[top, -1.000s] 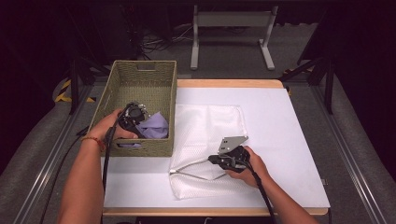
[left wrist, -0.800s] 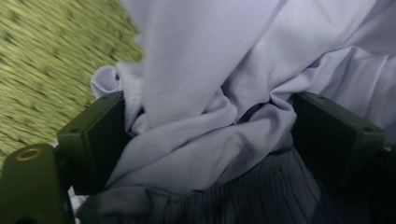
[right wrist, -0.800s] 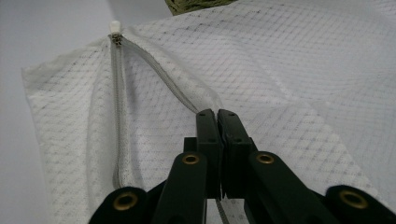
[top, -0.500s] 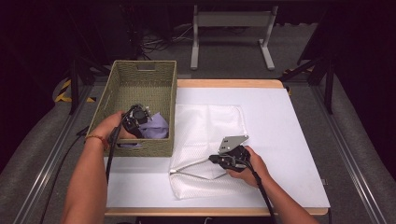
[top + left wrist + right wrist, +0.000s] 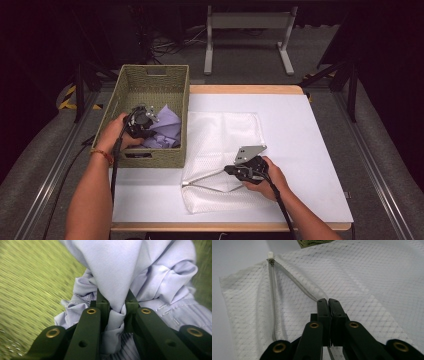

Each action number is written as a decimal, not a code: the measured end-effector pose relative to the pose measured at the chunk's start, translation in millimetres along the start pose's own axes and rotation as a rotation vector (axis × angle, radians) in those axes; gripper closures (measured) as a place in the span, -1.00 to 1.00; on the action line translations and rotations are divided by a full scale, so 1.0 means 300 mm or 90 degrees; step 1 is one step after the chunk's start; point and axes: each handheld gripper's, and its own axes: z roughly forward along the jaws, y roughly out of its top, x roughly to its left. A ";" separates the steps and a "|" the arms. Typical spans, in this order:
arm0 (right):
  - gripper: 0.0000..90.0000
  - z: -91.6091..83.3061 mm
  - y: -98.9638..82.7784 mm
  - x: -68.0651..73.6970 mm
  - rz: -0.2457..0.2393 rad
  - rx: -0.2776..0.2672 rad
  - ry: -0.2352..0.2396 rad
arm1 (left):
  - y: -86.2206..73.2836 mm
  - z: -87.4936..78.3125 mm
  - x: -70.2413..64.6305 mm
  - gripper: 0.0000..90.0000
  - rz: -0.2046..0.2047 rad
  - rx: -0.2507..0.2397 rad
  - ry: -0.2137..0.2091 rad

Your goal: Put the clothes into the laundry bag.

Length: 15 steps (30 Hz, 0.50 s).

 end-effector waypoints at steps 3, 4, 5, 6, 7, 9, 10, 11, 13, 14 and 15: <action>0.96 -0.004 0.001 0.000 0.003 -0.008 -0.005 | -0.007 -0.034 -0.001 0.79 -0.004 -0.056 0.010; 0.96 -0.005 0.001 0.000 0.003 -0.010 -0.006 | -0.010 -0.047 -0.005 0.79 -0.003 -0.077 0.025; 0.96 -0.006 0.001 -0.001 0.005 -0.012 -0.005 | -0.013 -0.061 -0.005 0.79 -0.003 -0.100 0.024; 0.96 -0.007 0.001 -0.002 0.005 -0.014 -0.004 | -0.018 -0.074 -0.006 0.79 -0.007 -0.119 0.023; 0.96 -0.007 0.001 -0.002 0.006 -0.014 -0.004 | -0.022 -0.088 -0.008 0.79 -0.009 -0.136 0.032; 0.96 -0.009 0.001 -0.003 0.007 -0.020 -0.007 | -0.032 -0.121 -0.013 0.79 -0.007 -0.166 0.031; 0.96 -0.009 0.002 -0.003 0.006 -0.021 -0.007 | -0.034 -0.133 -0.017 0.79 -0.008 -0.180 0.031; 0.96 -0.011 0.002 -0.003 0.005 -0.021 -0.011 | -0.036 -0.144 -0.024 0.79 -0.007 -0.187 0.029; 0.96 -0.011 0.002 -0.004 0.007 -0.024 -0.011 | -0.036 -0.159 -0.036 0.80 -0.002 -0.200 0.038; 0.97 -0.012 0.002 -0.004 0.009 -0.026 -0.015 | -0.038 -0.171 -0.044 0.79 -0.004 -0.219 0.028; 0.97 -0.014 0.002 -0.005 0.010 -0.028 -0.016 | -0.038 -0.171 -0.044 0.80 -0.004 -0.219 0.028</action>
